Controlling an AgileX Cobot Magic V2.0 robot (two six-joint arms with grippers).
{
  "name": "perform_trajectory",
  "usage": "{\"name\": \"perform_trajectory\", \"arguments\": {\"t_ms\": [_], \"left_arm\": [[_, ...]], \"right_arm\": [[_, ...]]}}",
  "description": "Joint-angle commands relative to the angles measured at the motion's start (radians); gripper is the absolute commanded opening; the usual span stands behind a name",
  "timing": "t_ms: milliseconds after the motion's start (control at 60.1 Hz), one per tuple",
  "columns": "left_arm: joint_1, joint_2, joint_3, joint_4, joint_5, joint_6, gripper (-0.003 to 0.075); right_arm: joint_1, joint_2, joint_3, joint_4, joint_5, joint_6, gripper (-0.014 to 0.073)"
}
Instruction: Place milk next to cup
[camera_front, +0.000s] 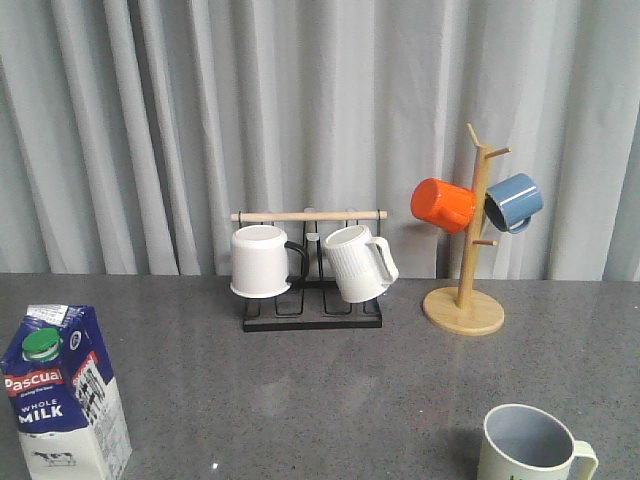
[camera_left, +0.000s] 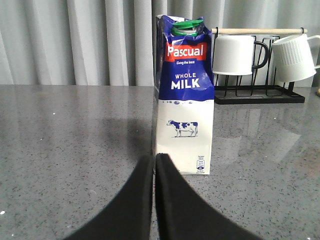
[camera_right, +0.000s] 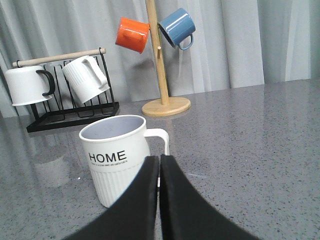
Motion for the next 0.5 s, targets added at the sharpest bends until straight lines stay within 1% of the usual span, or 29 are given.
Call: {"name": "perform_trajectory", "arguments": {"t_ms": [0,482], "left_arm": [[0.0,-0.013,0.019,-0.002,-0.08,-0.001,-0.0006],[0.0,-0.013,0.019,-0.004,-0.088,-0.005,-0.0006]], "right_arm": [[-0.003,-0.01,0.008,-0.001,-0.071,-0.01,-0.0005],[-0.003,-0.01,0.008,-0.001,-0.07,-0.01,-0.0005]]}}
